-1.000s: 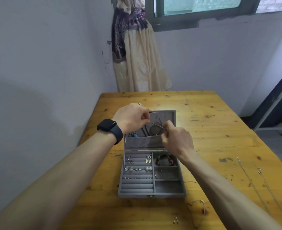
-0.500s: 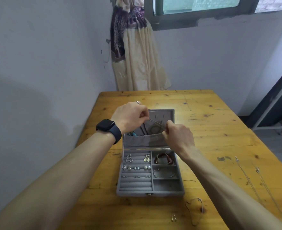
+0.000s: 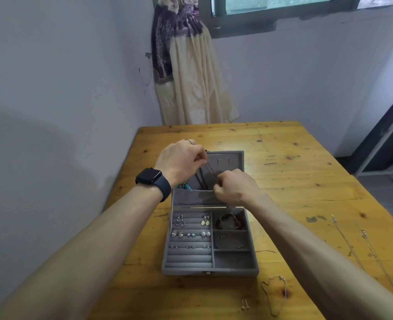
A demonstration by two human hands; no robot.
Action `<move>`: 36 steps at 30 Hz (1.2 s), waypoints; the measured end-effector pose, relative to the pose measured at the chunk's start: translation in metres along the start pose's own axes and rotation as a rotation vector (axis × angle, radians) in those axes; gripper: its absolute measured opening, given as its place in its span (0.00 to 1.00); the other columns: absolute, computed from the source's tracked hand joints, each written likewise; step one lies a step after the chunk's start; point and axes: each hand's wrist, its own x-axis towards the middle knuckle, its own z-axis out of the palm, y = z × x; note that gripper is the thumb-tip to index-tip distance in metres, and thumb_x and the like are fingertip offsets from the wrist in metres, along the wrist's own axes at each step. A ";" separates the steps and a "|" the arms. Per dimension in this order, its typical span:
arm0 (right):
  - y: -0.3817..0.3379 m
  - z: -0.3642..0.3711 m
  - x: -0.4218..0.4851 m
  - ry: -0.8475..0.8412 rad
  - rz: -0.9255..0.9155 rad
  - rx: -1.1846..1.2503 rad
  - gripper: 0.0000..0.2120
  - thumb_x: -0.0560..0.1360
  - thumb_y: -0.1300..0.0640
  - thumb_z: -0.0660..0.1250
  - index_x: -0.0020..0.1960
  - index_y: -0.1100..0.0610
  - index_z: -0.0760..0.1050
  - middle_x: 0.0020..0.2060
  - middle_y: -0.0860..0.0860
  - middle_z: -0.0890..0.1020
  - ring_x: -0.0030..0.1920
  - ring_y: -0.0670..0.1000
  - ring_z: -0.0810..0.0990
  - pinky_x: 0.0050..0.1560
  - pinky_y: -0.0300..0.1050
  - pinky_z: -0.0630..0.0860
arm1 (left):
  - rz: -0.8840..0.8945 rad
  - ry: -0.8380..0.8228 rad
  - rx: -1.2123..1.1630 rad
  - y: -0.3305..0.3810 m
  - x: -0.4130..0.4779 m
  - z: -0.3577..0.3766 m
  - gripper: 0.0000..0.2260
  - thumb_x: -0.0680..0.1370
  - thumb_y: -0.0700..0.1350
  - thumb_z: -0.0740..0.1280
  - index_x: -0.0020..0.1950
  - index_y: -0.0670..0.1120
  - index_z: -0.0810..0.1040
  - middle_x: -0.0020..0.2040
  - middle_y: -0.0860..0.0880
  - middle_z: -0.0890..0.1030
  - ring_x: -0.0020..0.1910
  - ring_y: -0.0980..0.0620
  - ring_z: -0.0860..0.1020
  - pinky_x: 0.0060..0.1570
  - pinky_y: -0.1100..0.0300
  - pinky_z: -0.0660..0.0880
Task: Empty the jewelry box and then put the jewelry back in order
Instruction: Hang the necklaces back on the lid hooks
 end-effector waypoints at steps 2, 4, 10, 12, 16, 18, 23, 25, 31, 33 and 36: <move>-0.002 -0.003 -0.001 -0.067 -0.014 -0.037 0.14 0.74 0.45 0.59 0.38 0.53 0.73 0.38 0.53 0.79 0.43 0.58 0.78 0.42 0.47 0.73 | 0.012 -0.005 0.021 0.002 0.000 0.004 0.07 0.79 0.53 0.67 0.53 0.55 0.83 0.51 0.55 0.80 0.51 0.51 0.78 0.44 0.57 0.75; -0.003 -0.003 -0.002 -0.085 -0.032 -0.042 0.16 0.74 0.42 0.58 0.36 0.52 0.72 0.36 0.53 0.79 0.41 0.57 0.78 0.42 0.48 0.74 | 0.033 0.004 0.064 0.006 0.000 0.008 0.08 0.80 0.53 0.66 0.54 0.55 0.83 0.52 0.54 0.81 0.53 0.50 0.78 0.44 0.57 0.73; 0.008 0.002 -0.004 0.199 -0.071 0.168 0.18 0.75 0.37 0.62 0.43 0.51 0.73 0.38 0.49 0.80 0.41 0.54 0.78 0.42 0.49 0.76 | 0.015 0.085 0.153 0.011 0.006 0.018 0.08 0.81 0.52 0.64 0.55 0.54 0.82 0.51 0.52 0.83 0.53 0.49 0.77 0.47 0.56 0.70; 0.009 0.004 -0.004 0.294 -0.054 0.176 0.18 0.76 0.36 0.61 0.46 0.50 0.74 0.40 0.48 0.80 0.42 0.54 0.78 0.43 0.49 0.76 | 0.027 0.093 0.193 0.012 0.008 0.022 0.08 0.81 0.51 0.65 0.53 0.53 0.82 0.51 0.51 0.83 0.53 0.47 0.76 0.48 0.55 0.68; 0.003 0.008 0.001 0.351 -0.024 0.217 0.13 0.79 0.41 0.62 0.53 0.48 0.77 0.47 0.51 0.83 0.47 0.57 0.81 0.45 0.52 0.79 | 0.042 0.155 0.228 0.012 0.010 0.032 0.04 0.76 0.50 0.72 0.47 0.51 0.83 0.46 0.49 0.83 0.49 0.44 0.77 0.44 0.53 0.69; 0.001 0.010 0.005 0.346 0.013 0.244 0.11 0.80 0.44 0.61 0.54 0.49 0.77 0.48 0.54 0.84 0.48 0.60 0.81 0.46 0.54 0.79 | 0.012 0.193 0.236 0.010 0.010 0.036 0.08 0.73 0.51 0.74 0.50 0.51 0.82 0.48 0.48 0.82 0.49 0.44 0.78 0.45 0.53 0.71; -0.001 0.013 0.007 0.370 0.113 0.308 0.11 0.79 0.44 0.60 0.52 0.49 0.76 0.45 0.56 0.84 0.46 0.63 0.80 0.44 0.52 0.77 | -0.165 -0.028 0.130 -0.001 0.015 0.036 0.21 0.79 0.60 0.63 0.69 0.52 0.73 0.63 0.47 0.79 0.62 0.44 0.76 0.59 0.49 0.71; -0.003 0.012 0.008 0.400 0.151 0.322 0.11 0.80 0.45 0.59 0.52 0.51 0.75 0.43 0.56 0.83 0.45 0.62 0.80 0.42 0.50 0.73 | -0.163 -0.085 0.066 -0.007 0.015 0.035 0.20 0.80 0.61 0.62 0.68 0.53 0.75 0.63 0.48 0.79 0.61 0.45 0.77 0.59 0.49 0.73; -0.019 0.011 0.009 0.480 0.220 0.299 0.13 0.81 0.46 0.58 0.51 0.55 0.74 0.41 0.56 0.83 0.44 0.62 0.80 0.40 0.49 0.68 | -0.128 -0.041 0.032 -0.013 0.016 0.022 0.15 0.79 0.60 0.64 0.61 0.56 0.79 0.55 0.53 0.82 0.55 0.49 0.79 0.55 0.50 0.74; -0.023 0.009 0.009 0.482 0.255 0.298 0.13 0.80 0.46 0.58 0.50 0.55 0.75 0.41 0.57 0.83 0.44 0.62 0.80 0.41 0.48 0.66 | -0.133 -0.035 0.030 -0.011 0.016 0.020 0.14 0.78 0.59 0.65 0.60 0.56 0.79 0.54 0.53 0.82 0.55 0.49 0.79 0.55 0.50 0.74; -0.024 0.007 0.007 0.462 0.286 0.280 0.13 0.79 0.46 0.58 0.50 0.53 0.77 0.41 0.56 0.83 0.42 0.60 0.78 0.41 0.48 0.66 | -0.145 -0.021 0.040 -0.010 0.014 0.021 0.15 0.78 0.60 0.65 0.60 0.56 0.78 0.55 0.52 0.82 0.55 0.49 0.79 0.55 0.51 0.74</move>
